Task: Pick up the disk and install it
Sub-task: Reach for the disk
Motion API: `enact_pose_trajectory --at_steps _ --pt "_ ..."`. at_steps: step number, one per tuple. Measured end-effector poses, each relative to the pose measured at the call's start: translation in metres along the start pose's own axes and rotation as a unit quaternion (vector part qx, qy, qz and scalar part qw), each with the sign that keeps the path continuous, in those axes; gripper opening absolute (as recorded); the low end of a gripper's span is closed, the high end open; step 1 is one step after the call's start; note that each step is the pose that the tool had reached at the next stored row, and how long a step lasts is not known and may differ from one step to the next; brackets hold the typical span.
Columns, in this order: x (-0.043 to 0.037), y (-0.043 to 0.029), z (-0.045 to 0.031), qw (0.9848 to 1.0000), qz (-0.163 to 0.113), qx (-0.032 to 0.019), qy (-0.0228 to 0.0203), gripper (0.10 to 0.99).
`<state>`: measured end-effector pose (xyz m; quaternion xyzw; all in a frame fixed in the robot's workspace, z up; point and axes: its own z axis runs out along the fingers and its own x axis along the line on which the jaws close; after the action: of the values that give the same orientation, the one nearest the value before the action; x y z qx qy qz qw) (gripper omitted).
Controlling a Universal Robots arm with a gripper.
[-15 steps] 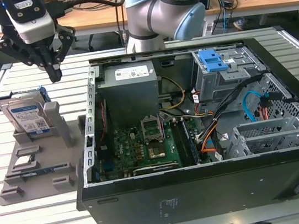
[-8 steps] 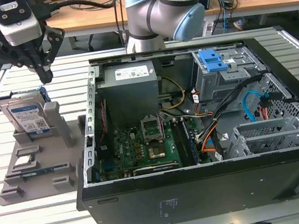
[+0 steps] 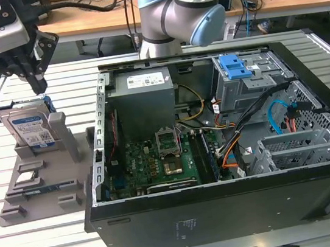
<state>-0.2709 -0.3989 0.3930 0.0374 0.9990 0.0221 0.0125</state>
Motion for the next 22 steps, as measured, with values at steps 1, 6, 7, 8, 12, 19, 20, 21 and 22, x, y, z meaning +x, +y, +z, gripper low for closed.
enact_pose_trajectory --at_steps 1,6,7,8,12,19,20,21,22 --pt "0.002 -0.0001 -0.0001 1.0 0.0 0.0 0.0 0.106" --pt "0.0143 -0.0011 -0.0003 1.0 0.0 0.0 0.0 0.106" --pt "0.0157 -0.0012 -0.0003 1.0 0.0 0.0 0.0 0.106" --pt "0.0181 -0.0013 -0.0004 1.0 0.0 0.0 0.0 0.106" --pt "0.0257 -0.0019 -0.0006 1.0 0.0 0.0 0.0 0.106" --pt "0.0406 -0.003 -0.001 1.0 0.0 0.0 0.0 0.106" --pt "0.042 -0.0031 -0.001 1.0 0.0 0.0 0.0 0.106" --pt "0.0439 -0.0033 -0.001 1.0 0.0 0.0 0.0 0.106" --pt "0.0452 -0.0034 -0.0011 1.0 0.0 0.0 0.0 0.106"
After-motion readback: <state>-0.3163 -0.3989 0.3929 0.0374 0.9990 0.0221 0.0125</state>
